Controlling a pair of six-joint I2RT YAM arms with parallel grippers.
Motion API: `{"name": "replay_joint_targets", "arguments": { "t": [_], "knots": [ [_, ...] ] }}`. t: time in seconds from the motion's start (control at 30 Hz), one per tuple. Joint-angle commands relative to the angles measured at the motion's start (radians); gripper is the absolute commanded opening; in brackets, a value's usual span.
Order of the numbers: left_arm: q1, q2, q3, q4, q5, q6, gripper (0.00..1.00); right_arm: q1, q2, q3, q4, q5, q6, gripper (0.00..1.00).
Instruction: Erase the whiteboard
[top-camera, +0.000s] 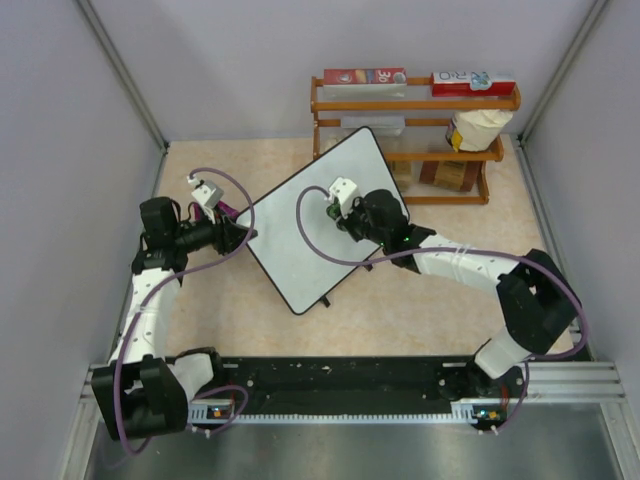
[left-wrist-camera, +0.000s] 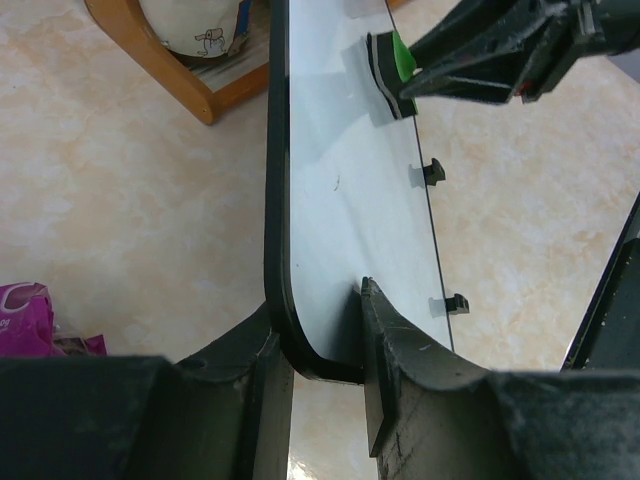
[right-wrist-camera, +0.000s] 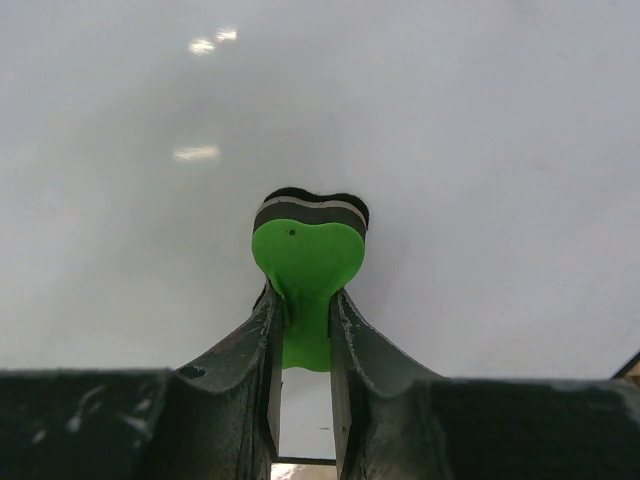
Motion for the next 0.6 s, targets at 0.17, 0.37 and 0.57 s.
{"name": "replay_joint_targets", "arguments": {
  "t": [0.17, 0.37, 0.57],
  "knots": [
    [-0.020, -0.013, -0.027, -0.002, 0.002, 0.155, 0.00, -0.201, 0.012, -0.022, 0.059, 0.022, 0.009, 0.00],
    [-0.022, -0.013, -0.029, -0.002, 0.003, 0.159, 0.00, -0.296, 0.032, -0.014, 0.062, 0.000, 0.028, 0.00],
    [-0.020, -0.010, -0.029, -0.002, 0.005, 0.160, 0.00, -0.332, 0.049, -0.013, 0.064, -0.012, 0.040, 0.00]
  ]
}}
